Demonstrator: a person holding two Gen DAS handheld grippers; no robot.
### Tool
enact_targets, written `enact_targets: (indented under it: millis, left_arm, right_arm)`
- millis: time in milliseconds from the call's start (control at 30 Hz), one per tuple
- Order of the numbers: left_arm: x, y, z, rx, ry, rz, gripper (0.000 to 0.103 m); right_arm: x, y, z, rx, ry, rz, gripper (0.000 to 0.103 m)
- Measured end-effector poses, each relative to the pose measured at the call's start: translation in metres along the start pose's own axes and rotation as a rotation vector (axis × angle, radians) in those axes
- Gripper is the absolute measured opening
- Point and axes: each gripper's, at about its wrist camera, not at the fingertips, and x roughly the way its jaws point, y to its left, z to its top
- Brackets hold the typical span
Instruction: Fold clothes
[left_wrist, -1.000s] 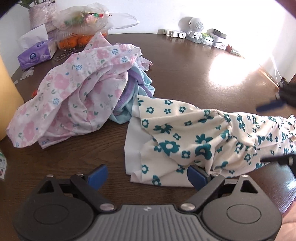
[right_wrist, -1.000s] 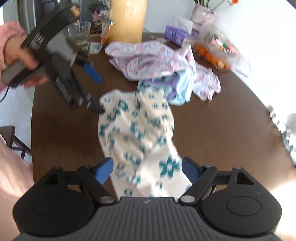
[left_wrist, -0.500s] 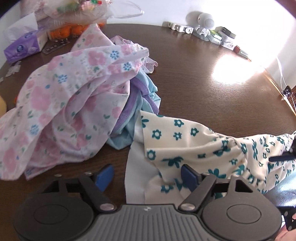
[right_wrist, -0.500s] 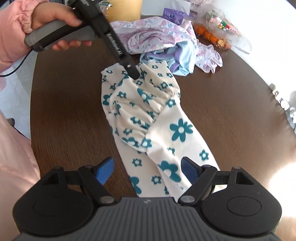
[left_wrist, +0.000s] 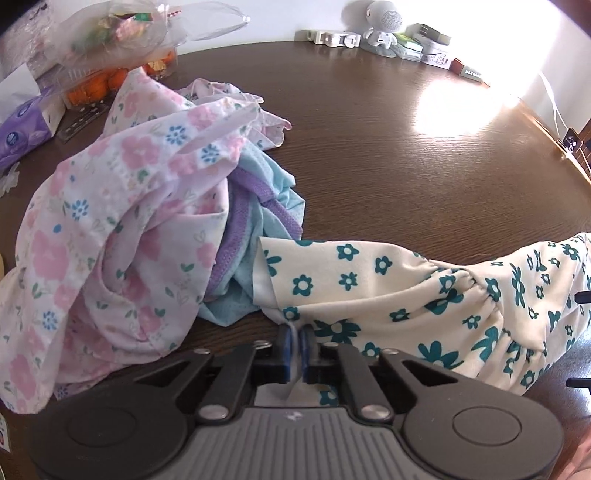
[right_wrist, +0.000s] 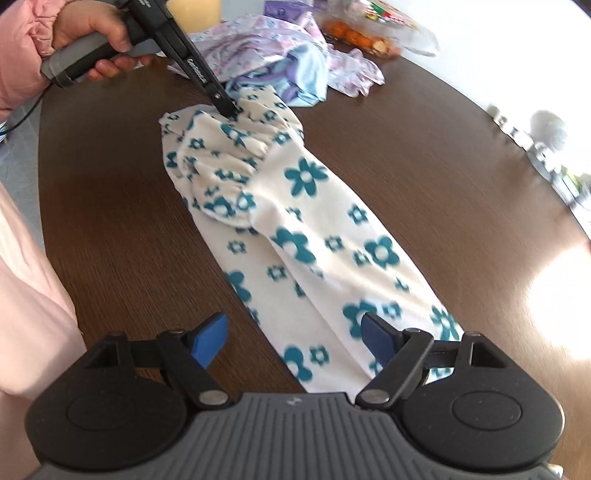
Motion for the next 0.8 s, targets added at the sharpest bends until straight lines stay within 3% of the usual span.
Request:
enact_targets:
  millis: [267, 467, 600, 800]
  left_arm:
    - [-0.018, -0.008, -0.002, -0.002, -0.052, 0.032, 0.001]
    - [-0.036, -0.025, 0.0, 0.028, -0.098, 0.077, 0.001]
    - [-0.047, -0.037, -0.001, 0.042, -0.125, 0.094, 0.001]
    - [-0.066, -0.057, 0.002, 0.081, -0.169, 0.106, 0.001]
  right_arm:
    - [-0.01, -0.021, -0.038, 0.106, 0.02, -0.066, 0.081]
    - [-0.021, -0.032, -0.042, 0.12, -0.051, -0.065, 0.062]
    - [-0.022, -0.031, -0.028, 0.058, -0.094, -0.045, 0.041]
    - [0.002, -0.031, -0.012, -0.017, -0.09, -0.024, 0.039]
